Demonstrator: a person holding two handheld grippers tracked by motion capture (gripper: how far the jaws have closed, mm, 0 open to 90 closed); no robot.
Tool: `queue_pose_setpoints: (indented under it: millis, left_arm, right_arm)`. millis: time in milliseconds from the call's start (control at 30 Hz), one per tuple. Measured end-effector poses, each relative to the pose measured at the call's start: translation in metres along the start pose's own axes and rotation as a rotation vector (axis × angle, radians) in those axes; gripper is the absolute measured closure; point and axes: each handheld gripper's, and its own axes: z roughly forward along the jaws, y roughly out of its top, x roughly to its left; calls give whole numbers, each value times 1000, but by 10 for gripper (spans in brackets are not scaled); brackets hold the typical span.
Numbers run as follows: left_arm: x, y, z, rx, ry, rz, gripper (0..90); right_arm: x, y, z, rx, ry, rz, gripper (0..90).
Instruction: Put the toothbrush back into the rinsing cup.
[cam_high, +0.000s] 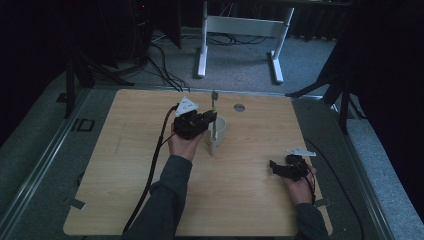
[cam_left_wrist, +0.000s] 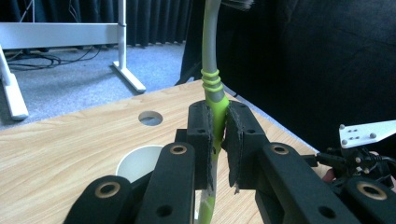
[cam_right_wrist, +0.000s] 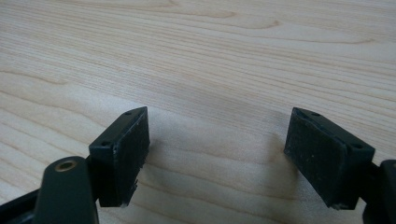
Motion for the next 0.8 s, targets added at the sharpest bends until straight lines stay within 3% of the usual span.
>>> queue_pose_setpoints:
  millis: [800]
  left_arm:
    - [1, -5, 8, 28, 7, 11, 809]
  right_arm:
    - [0, 0, 0, 0, 0, 0, 215]
